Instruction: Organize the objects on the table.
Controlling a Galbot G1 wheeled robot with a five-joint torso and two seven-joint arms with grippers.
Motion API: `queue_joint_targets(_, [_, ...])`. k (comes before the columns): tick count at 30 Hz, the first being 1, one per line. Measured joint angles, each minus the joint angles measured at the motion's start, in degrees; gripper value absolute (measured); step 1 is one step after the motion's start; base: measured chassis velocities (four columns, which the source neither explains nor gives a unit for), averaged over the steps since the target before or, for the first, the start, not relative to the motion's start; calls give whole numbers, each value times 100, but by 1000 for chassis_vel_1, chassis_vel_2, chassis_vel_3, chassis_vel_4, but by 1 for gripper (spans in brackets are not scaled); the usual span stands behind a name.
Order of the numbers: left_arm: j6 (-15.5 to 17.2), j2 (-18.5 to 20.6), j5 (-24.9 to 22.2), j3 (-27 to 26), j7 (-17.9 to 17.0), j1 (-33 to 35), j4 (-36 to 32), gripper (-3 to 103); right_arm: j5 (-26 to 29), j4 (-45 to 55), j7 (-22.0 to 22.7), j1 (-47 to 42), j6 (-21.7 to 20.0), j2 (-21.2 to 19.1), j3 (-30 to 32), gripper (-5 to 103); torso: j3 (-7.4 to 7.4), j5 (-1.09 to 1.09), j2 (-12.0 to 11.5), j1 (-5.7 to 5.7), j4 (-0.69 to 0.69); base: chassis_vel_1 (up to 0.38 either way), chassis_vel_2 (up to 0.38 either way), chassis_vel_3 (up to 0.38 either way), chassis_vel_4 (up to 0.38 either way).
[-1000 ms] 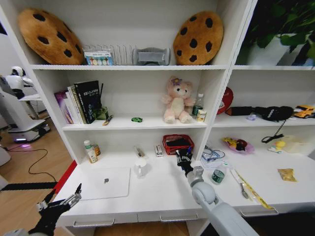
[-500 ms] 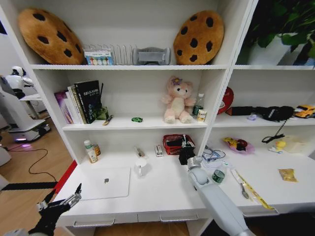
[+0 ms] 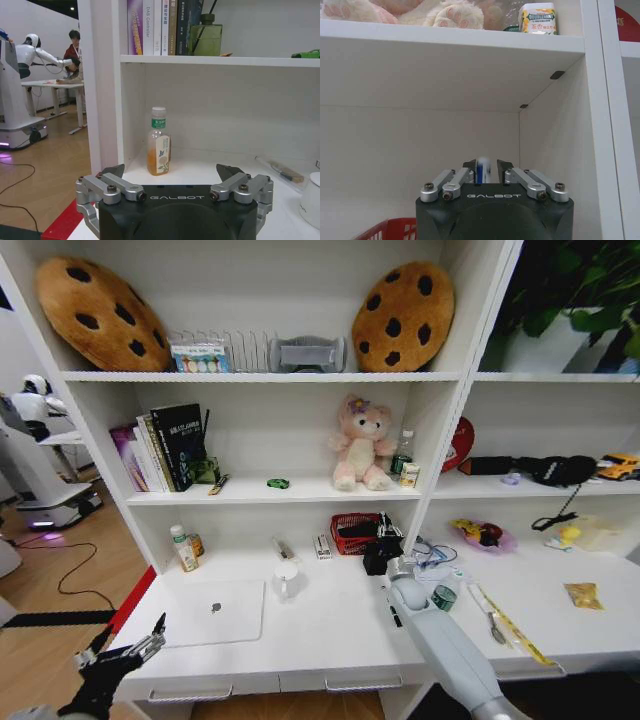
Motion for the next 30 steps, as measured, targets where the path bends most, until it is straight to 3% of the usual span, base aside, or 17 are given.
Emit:
queue_joint_targets(2, [0, 0, 0, 0, 0, 0, 0, 100, 2, -14, 20, 17, -18, 4, -15, 36, 0, 0, 0, 0, 0, 0, 0, 0, 0])
queue_joint_targets(9, [0, 0, 0, 0, 0, 0, 0, 100, 86, 87, 36, -44, -35, -58, -21, 57, 0, 0, 0, 0, 0, 0, 0, 0, 0])
queue_joint_targets(11, [0, 0, 0, 0, 0, 0, 0, 100, 372, 542, 38, -340, -258, -224, -65, 68, 0, -1, 0, 0, 0, 0, 0, 0, 0])
queue_joint_targets(12, [0, 0, 0, 0, 0, 0, 0, 100, 372, 542, 38, -340, -258, -224, -65, 68, 0, -1, 0, 0, 0, 0, 0, 0, 0])
queue_joint_targets(14, [0, 0, 0, 0, 0, 0, 0, 100, 637, 1163, 99, -722, -650, -406, -179, 80, 0, 0, 0, 0, -3, 0, 0, 0, 0])
queue_joint_targets(21, [0, 0, 0, 0, 0, 0, 0, 100, 1060, 2435, 340, -1306, -1350, -723, -282, 99, -1, -1, 0, 0, 1, 0, 0, 0, 0])
queue_joint_targets(23, [0, 0, 0, 0, 0, 0, 0, 100, 1093, 2696, 474, -1471, -1566, -821, -250, 99, -1, 0, 0, 0, 2, 0, 0, 0, 0])
queue_joint_targets(25, [0, 0, 0, 0, 0, 0, 0, 100, 1328, 3356, 897, -2054, -2222, -1128, -90, 100, -1, -1, 0, 0, -1, 0, 0, 0, 0])
queue_joint_targets(29, [0, 0, 0, 0, 1, 0, 0, 100, 1605, 3699, 1085, -2446, -2528, -1281, 25, 100, -1, 1, 0, 0, -2, 0, 0, 0, 0])
queue_joint_targets(30, [0, 0, 0, 1, 1, 0, 0, 100, 1995, 3917, 1242, -2739, -2856, -1402, 151, 100, -1, -1, 1, -1, -2, 0, 0, 0, 0])
